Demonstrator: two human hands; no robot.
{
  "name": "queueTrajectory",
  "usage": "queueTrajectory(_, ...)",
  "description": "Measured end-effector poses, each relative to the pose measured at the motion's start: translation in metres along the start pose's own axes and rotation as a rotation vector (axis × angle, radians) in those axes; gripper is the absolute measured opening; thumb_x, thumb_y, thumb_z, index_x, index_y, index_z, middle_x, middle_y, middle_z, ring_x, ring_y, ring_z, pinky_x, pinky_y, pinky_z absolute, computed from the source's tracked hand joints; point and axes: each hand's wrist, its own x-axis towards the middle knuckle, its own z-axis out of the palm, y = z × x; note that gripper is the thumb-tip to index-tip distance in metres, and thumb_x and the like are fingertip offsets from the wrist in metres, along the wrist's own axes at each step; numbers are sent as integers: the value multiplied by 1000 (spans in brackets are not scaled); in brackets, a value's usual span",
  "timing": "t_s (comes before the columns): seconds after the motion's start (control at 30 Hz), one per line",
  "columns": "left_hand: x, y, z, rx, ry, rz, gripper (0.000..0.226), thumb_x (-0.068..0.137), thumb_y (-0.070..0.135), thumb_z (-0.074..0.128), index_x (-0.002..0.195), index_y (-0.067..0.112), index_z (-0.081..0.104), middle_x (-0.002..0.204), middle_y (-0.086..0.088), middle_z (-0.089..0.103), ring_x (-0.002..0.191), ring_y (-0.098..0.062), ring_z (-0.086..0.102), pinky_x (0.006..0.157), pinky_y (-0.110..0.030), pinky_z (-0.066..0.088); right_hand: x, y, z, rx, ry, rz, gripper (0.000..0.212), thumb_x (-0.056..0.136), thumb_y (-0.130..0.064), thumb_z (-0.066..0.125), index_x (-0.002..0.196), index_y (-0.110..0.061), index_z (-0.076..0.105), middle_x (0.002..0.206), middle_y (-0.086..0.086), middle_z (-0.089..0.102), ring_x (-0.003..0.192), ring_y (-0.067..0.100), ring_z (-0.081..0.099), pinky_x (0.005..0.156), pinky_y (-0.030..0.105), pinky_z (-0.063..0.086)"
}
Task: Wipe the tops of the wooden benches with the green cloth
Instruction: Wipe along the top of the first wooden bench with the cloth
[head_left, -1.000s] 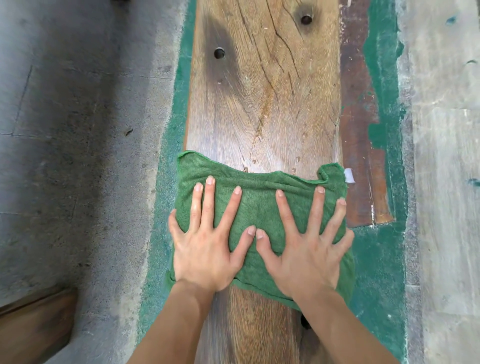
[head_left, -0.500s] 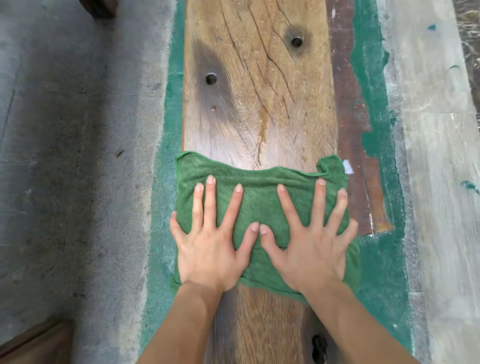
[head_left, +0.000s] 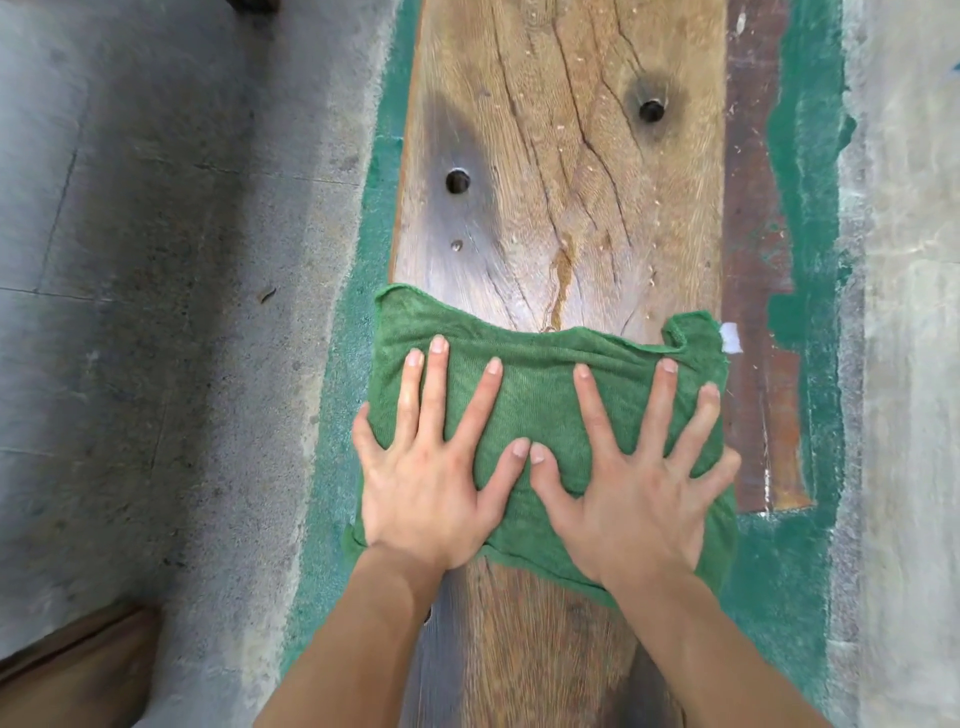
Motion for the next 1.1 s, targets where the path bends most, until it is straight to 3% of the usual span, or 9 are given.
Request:
queueTrajectory(0.63,71,1,-12,-18,-15,-4,74,101,74,28,166,45,10,177,-5,-3,163,-25,1,113,-74,26,68,-6,-17,7,-4,-3,80,95,-82,24,166,-47,12,175,22,5,155,58,6,105,78,24)
queueTrajectory(1.1,108,2,-18,-10,-28,1,72,101,74,19,166,44,11,177,-5,-2,163,-25,2,113,-75,27,100,-9,-25,22,-38,24,80,94,-82,24,166,-47,14,175,23,7,154,59,8,103,79,24)
